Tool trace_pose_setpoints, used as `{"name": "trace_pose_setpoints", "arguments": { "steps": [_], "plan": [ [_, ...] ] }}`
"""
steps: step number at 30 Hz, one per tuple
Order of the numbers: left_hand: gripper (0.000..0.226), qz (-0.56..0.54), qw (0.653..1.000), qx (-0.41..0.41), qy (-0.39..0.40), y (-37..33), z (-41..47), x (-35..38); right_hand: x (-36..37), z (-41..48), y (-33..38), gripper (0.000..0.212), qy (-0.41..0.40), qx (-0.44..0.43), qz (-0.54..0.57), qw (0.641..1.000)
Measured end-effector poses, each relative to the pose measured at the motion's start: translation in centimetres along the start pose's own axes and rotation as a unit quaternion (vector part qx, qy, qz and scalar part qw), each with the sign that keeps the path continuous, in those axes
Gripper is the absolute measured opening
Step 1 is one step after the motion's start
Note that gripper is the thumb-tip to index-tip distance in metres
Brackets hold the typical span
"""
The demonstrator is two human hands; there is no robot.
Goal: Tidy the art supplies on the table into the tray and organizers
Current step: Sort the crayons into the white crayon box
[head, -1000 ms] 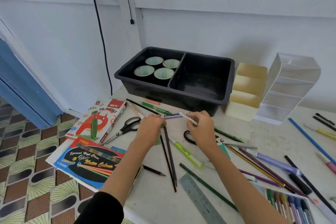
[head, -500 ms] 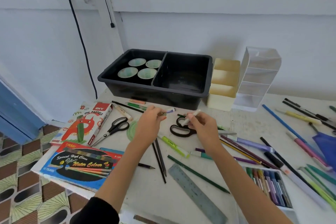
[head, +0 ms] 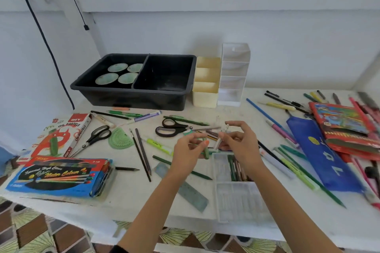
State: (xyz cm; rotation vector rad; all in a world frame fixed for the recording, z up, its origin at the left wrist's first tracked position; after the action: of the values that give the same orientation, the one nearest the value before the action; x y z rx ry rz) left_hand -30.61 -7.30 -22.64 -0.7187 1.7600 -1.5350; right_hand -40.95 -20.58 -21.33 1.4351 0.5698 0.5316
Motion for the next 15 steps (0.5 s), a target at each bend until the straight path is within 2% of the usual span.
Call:
{"name": "trace_pose_setpoints", "arguments": {
  "steps": [6,13,15],
  "plan": [
    [0.020,-0.004,0.999,-0.032,0.006,1.7,-2.6,3.0,-2.7,-2.4,-0.3,0.022,0.005,-0.011,-0.062,0.998],
    [0.020,0.017,0.998,-0.028,-0.055,2.9,-3.9,3.4,-3.0,-4.3,-1.6,0.027,0.049,-0.055,-0.170,0.983],
    [0.020,0.016,0.998,-0.022,-0.062,3.0,-4.1,3.4,-2.8,-4.5,-1.9,0.033,0.059,-0.087,-0.231,0.967]
  ]
}}
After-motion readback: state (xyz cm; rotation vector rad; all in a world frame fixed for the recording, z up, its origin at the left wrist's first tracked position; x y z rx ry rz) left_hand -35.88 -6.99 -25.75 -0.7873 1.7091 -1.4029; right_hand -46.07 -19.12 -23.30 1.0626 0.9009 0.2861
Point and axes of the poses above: each hand's wrist, its own z-axis towards the middle knuckle, its own x-axis out of the palm, y = z × x, the point moved 9 cm from there along z, towards the middle knuckle, and after that the axes turned 2 degrees about -x, right-handed, at the moved point
